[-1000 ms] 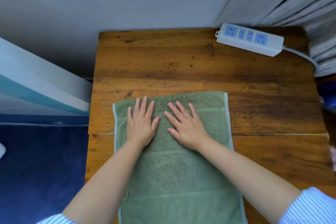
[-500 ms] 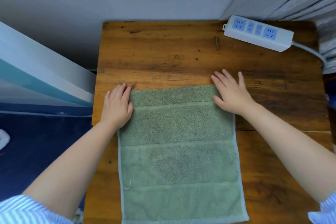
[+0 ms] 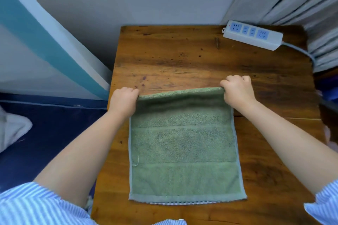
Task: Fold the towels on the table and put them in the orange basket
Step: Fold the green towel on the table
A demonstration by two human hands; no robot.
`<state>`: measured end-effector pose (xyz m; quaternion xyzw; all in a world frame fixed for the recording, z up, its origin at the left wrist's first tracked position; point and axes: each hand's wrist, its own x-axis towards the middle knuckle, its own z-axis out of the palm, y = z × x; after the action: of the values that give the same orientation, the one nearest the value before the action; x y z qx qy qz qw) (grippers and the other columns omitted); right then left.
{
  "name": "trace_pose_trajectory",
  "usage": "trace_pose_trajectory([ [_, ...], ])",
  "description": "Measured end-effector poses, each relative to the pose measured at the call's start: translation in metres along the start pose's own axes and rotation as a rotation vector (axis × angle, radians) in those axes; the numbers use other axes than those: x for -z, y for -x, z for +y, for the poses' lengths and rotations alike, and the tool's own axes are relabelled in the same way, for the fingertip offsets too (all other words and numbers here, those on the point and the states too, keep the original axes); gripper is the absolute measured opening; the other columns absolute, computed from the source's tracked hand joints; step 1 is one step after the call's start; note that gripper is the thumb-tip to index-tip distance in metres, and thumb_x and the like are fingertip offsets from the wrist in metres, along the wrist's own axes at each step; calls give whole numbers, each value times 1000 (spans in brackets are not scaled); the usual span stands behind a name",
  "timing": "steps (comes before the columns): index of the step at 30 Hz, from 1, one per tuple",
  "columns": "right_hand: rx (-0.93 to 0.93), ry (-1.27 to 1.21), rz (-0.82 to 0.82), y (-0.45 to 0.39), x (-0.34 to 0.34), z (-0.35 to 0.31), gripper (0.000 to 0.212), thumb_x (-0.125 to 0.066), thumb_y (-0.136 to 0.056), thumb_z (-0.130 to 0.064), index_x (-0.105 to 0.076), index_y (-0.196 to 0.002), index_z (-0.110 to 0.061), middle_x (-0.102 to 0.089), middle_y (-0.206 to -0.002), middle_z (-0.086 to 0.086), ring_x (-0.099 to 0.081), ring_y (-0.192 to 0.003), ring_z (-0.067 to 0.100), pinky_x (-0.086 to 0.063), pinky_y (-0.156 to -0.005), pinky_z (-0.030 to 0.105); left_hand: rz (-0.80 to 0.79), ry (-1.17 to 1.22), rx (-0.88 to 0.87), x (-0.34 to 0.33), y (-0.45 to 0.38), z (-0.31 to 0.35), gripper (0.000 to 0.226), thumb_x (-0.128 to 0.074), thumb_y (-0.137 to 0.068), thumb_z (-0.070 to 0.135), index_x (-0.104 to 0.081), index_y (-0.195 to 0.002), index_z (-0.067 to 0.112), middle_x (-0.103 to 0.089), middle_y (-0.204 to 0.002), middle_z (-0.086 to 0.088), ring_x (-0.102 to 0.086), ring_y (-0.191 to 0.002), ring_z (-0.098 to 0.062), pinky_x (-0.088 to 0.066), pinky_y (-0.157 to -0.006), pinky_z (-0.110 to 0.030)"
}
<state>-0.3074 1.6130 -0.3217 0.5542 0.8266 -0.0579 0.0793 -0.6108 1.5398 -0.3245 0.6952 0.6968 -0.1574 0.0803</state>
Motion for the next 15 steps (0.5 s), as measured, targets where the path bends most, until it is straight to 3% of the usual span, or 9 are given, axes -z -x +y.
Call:
trace_pose_trajectory([
  [5, -5, -35, 153, 69, 4, -7, 22, -51, -73, 13, -65, -87, 4, -63, -89, 20, -53, -88, 36, -32, -82, 40, 39, -22, -114, 1, 61, 3, 18, -46, -90, 11, -54, -105, 6, -59, -103, -11, -52, -98, -27, -40, -78, -36],
  [10, 1, -20, 231, 151, -2, -21, 16, -56, -58, 20, -61, -65, 6, -59, -67, 21, -55, -68, 37, -32, -67, 36, 7, -147, -262, -14, 142, 13, 19, -41, -93, 13, -52, -108, 9, -58, -107, -7, -53, -98, -24, -41, -78, -33],
  [15, 70, -10, 327, 203, -9, -39, 26, -71, -43, 22, -59, -53, 1, -56, -53, 15, -55, -50, 32, -45, -55, 36, -7, -243, -339, -30, 182, 16, 21, -40, -96, 15, -49, -114, 15, -56, -113, 0, -51, -106, -19, -39, -79, -27],
])
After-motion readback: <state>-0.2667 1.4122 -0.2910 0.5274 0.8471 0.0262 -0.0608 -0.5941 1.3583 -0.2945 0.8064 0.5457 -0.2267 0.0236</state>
